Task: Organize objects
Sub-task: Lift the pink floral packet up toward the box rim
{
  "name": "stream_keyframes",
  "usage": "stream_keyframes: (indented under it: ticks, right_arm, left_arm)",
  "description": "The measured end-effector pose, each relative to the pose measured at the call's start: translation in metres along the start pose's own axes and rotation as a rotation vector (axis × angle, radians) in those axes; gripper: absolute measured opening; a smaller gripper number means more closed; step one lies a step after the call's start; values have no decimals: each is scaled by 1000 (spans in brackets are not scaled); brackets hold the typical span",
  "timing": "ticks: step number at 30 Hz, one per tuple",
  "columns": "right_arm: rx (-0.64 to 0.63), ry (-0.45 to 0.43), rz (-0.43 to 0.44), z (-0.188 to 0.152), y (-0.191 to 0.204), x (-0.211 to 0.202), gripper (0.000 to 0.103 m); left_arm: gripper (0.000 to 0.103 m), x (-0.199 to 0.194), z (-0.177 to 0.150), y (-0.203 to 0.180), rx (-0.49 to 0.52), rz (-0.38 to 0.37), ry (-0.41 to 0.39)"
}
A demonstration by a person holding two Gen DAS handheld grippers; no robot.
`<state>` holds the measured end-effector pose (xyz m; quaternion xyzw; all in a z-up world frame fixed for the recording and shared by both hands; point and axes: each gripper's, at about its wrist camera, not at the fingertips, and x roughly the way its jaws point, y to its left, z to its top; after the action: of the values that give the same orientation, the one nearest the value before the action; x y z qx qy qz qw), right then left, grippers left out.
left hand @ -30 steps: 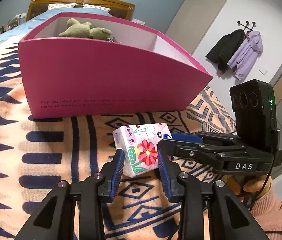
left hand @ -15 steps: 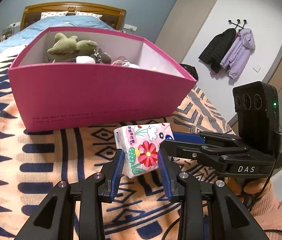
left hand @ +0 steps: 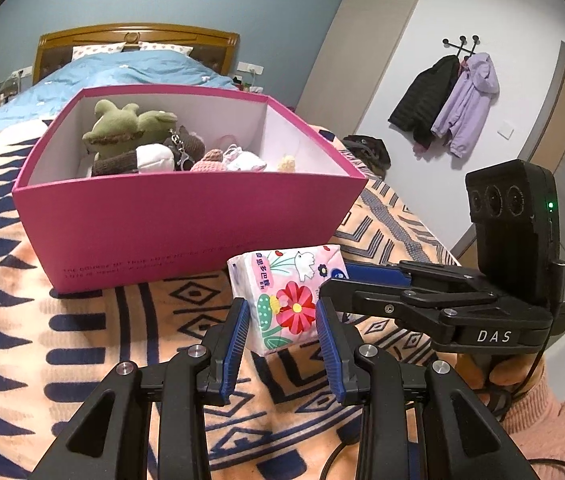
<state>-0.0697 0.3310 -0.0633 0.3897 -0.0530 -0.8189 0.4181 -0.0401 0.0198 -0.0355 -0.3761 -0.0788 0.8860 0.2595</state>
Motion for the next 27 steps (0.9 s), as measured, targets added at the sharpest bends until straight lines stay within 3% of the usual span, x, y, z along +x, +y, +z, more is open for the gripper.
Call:
stream_keyframes:
  ticks: [27]
  right_arm:
    - [-43,-97,-25,20,3,-32,40]
  left_arm:
    - [35,-7,28,-21,60,3,-44]
